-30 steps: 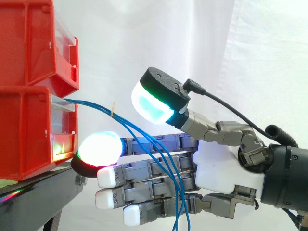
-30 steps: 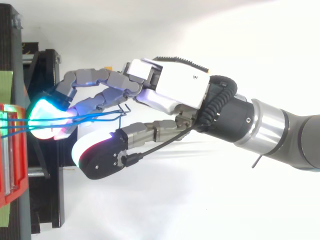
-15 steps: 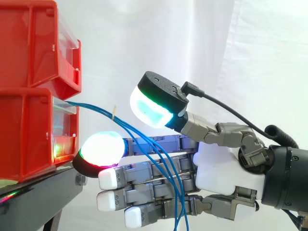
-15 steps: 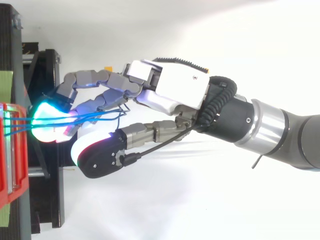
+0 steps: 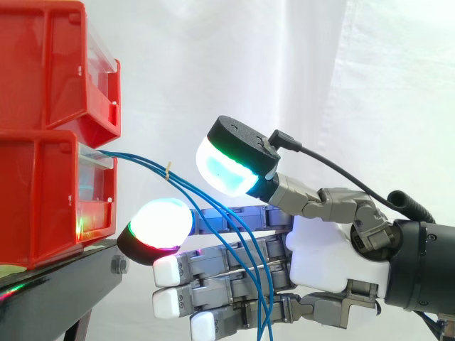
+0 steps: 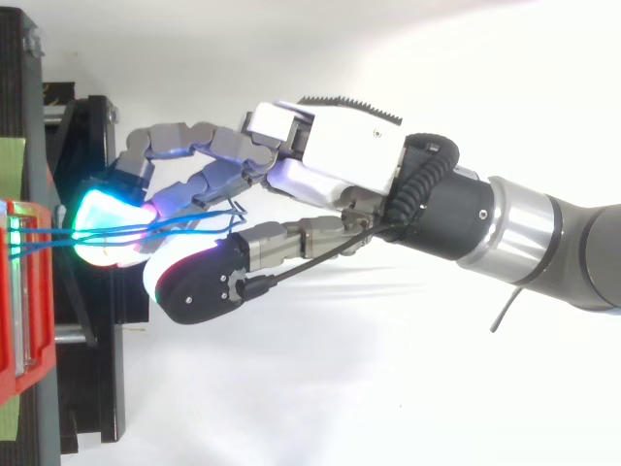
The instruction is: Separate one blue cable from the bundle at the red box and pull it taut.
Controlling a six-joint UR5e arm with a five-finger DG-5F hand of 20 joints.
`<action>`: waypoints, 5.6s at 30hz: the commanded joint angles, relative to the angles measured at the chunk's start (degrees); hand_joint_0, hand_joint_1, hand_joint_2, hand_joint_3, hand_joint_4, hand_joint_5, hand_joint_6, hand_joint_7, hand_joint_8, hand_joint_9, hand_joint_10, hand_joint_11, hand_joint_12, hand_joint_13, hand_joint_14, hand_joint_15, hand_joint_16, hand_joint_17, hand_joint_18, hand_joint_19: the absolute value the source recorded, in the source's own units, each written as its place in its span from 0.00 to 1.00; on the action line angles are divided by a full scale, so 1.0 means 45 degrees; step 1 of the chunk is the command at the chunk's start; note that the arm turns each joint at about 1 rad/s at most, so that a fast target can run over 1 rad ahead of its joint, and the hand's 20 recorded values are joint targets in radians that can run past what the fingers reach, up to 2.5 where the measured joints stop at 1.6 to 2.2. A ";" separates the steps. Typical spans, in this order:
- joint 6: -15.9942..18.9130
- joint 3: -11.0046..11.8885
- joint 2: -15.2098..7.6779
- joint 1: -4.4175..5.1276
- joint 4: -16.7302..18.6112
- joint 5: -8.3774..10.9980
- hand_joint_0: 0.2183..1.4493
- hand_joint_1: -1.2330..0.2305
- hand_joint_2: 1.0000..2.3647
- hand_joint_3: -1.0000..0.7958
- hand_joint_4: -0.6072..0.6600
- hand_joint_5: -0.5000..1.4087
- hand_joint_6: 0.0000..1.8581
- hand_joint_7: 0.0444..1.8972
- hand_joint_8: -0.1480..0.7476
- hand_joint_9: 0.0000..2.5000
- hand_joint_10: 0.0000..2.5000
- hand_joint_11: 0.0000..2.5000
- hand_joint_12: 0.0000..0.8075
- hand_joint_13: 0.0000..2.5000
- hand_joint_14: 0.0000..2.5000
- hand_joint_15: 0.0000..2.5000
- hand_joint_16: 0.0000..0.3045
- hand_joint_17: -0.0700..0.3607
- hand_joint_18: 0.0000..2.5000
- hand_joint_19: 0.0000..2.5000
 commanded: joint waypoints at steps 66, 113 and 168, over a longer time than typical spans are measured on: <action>0.0287 -0.0001 0.0000 -0.0199 0.0056 -0.0781 0.30 0.39 0.00 0.31 0.57 0.18 0.33 0.53 0.48 0.32 0.01 0.27 0.41 0.36 0.01 0.22 0.16 0.42 0.28 0.30; 0.0170 0.0214 0.0020 -0.0316 -0.0061 -0.1054 0.32 0.39 0.00 0.33 0.58 0.16 0.43 0.41 0.48 0.33 0.01 0.28 0.41 0.38 0.01 0.23 0.16 0.42 0.29 0.31; 0.0150 0.0214 0.0000 -0.0629 -0.0159 -0.1230 0.31 0.37 0.00 0.50 0.61 0.19 0.49 0.48 0.58 0.44 0.01 0.36 0.49 0.45 0.01 0.27 0.21 0.50 0.38 0.31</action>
